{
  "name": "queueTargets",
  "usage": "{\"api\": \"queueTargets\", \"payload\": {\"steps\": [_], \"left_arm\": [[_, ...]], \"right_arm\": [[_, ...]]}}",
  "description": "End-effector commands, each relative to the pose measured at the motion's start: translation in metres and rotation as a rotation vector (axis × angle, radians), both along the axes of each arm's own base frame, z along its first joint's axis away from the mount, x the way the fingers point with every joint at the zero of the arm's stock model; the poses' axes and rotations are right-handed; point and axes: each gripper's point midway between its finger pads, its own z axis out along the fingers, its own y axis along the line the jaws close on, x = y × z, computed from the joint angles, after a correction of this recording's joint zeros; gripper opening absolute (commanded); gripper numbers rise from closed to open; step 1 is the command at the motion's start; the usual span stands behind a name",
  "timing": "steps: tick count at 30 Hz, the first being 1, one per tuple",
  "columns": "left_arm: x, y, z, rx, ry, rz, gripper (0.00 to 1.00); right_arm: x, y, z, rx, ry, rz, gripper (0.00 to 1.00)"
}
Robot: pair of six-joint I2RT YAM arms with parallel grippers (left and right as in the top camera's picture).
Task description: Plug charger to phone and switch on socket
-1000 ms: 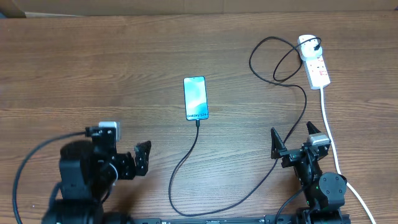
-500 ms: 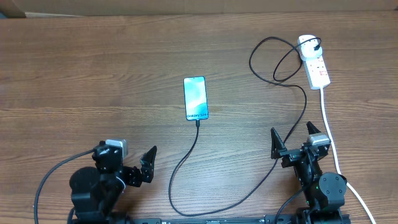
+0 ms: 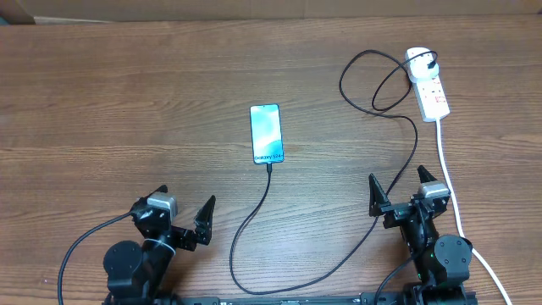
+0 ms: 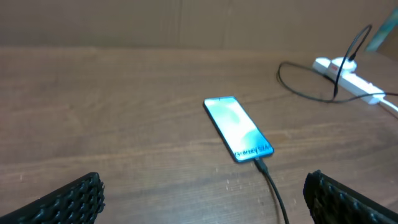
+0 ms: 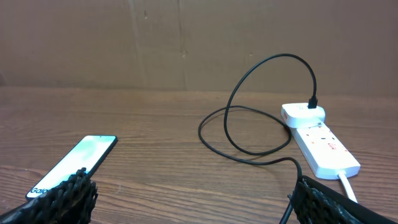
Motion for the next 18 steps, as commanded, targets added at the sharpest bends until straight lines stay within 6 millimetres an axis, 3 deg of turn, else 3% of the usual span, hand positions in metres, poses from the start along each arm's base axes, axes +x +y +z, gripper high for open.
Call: {"api": "queueTargets", "payload": {"steps": [1, 9, 18], "left_arm": [[0.002, -0.001, -0.002, 0.016, -0.048, -0.010, 0.99], [0.010, 0.000, -0.009, 0.012, -0.091, -0.008, 0.99], [0.018, 0.013, 0.001, 0.029, -0.163, 0.071, 0.99]], "right_arm": [[0.000, 0.000, -0.002, 0.005, -0.004, -0.002, 1.00], [0.000, 0.000, -0.002, 0.005, -0.004, -0.001, 1.00], [0.000, 0.000, -0.002, 0.005, -0.004, -0.002, 1.00]]}}
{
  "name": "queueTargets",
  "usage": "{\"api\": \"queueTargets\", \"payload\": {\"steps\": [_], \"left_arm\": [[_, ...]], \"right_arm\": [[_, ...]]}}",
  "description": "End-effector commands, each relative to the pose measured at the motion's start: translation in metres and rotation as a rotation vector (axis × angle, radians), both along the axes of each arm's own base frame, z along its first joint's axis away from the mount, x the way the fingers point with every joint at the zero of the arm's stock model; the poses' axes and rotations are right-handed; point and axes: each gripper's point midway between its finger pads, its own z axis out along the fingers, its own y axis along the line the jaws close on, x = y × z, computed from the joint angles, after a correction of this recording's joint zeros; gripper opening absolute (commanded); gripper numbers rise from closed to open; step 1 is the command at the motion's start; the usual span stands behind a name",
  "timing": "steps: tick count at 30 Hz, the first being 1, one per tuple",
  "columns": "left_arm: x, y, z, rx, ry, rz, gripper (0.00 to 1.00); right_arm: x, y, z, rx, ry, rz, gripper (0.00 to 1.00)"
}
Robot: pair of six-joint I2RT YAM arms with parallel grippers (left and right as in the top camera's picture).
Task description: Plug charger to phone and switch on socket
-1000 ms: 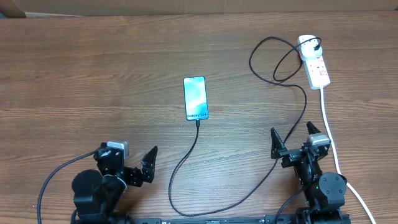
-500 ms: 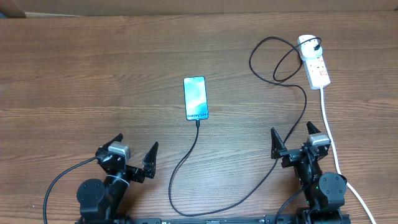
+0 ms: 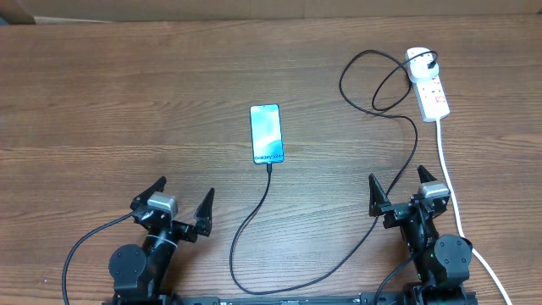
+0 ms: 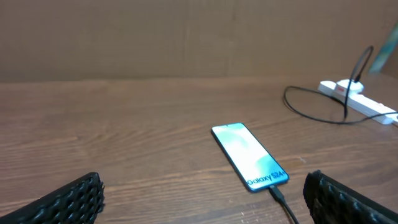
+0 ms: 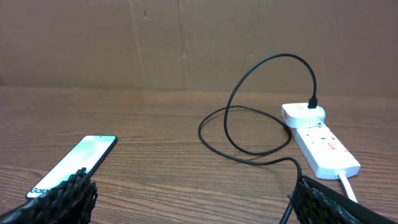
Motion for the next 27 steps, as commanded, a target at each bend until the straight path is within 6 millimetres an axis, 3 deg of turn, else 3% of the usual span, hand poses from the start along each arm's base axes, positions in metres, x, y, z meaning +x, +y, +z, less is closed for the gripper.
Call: {"api": "queueTargets", "payload": {"steps": [1, 7, 17, 27], "left_arm": [[0.004, 0.010, 0.002, 0.017, -0.036, 0.056, 1.00], [0.009, 0.016, 0.018, 0.013, -0.146, 0.095, 1.00], [0.009, 0.081, -0.004, -0.112, -0.044, 0.483, 0.99], [0.008, 0.084, -0.005, 0.096, -0.051, 0.484, 1.00]], "right_arm": [[0.000, 0.000, -0.002, 0.005, -0.003, -0.002, 1.00], [0.000, 0.000, -0.002, 0.005, -0.003, -0.002, 1.00], [0.000, 0.000, -0.002, 0.005, -0.004, -0.002, 1.00], [0.000, 0.000, -0.002, 0.005, -0.003, -0.002, 1.00]]}}
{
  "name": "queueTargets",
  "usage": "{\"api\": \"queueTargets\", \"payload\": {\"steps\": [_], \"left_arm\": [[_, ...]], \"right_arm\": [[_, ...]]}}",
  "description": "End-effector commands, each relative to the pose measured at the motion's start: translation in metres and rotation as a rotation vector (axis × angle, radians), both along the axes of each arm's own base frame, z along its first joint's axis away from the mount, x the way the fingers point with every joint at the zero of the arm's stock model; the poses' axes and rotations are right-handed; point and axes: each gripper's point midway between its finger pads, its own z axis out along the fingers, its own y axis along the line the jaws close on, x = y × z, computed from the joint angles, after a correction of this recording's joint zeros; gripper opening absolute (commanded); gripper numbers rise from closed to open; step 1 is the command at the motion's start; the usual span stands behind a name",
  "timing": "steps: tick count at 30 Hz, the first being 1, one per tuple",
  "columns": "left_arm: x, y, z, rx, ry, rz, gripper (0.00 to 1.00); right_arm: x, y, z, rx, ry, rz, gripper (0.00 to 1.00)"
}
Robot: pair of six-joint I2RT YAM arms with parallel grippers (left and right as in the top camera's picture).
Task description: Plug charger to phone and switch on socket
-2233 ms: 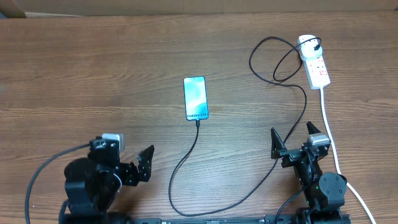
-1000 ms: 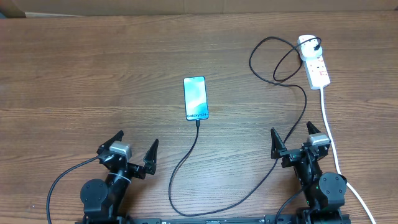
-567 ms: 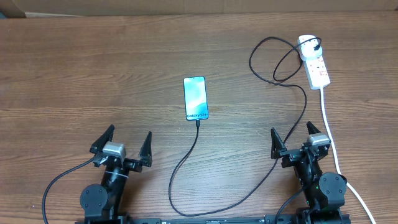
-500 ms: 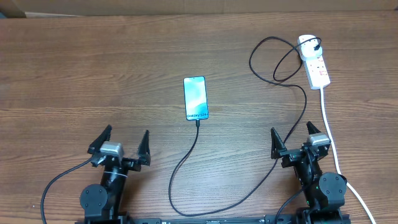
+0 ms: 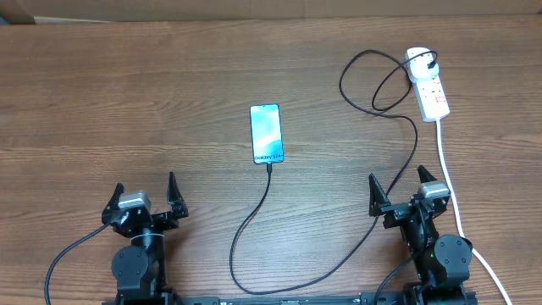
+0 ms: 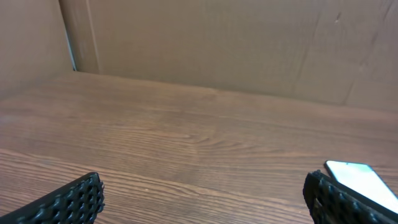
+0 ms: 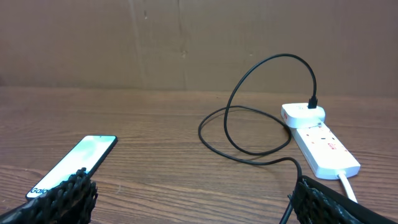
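Note:
The phone (image 5: 266,134) lies screen-up and lit in the middle of the table, with the black charger cable (image 5: 254,216) plugged into its near end. The cable loops round to the white socket strip (image 5: 428,87) at the far right, where its plug sits in the far socket. My left gripper (image 5: 141,199) is open at the near left, facing the far wall, the phone's corner (image 6: 357,175) at its right edge. My right gripper (image 5: 400,187) is open at the near right, with phone (image 7: 71,163) and strip (image 7: 320,142) ahead of it.
The strip's white lead (image 5: 450,186) runs down the table's right side past my right arm. A brown cardboard wall (image 6: 205,43) stands along the far edge of the wooden table (image 5: 127,93).
My left gripper has drawn back to the left and turned away from the phone, which now shows only at the right edge of its view. The right arm, phone and cable have not moved.
The phone lay lit with the cable plugged in throughout, and both grippers stayed open. My left gripper was angled toward the phone, then straighter behind it, and now stands further left facing the far wall. The right arm kept still.

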Motion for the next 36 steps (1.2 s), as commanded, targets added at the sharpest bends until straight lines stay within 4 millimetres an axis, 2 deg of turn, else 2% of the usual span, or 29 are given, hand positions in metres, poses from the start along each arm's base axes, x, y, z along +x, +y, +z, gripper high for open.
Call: {"api": "queueTargets", "payload": {"steps": [1, 12, 36], "left_arm": [[-0.0014, 0.0057, 0.0008, 0.076, 0.006, 0.026, 1.00], [0.0001, -0.0036, -0.0007, 0.118, 0.017, -0.032, 0.99], [0.0001, -0.0031, 0.0000, 0.120, 0.015, -0.029, 0.99]], "right_arm": [[-0.0001, 0.0001, -0.0016, 0.005, -0.004, -0.002, 1.00], [-0.0001, 0.0001, -0.0016, 0.005, -0.004, -0.002, 1.00], [-0.0001, 0.0001, -0.0016, 0.005, -0.004, -0.002, 1.00]]}}
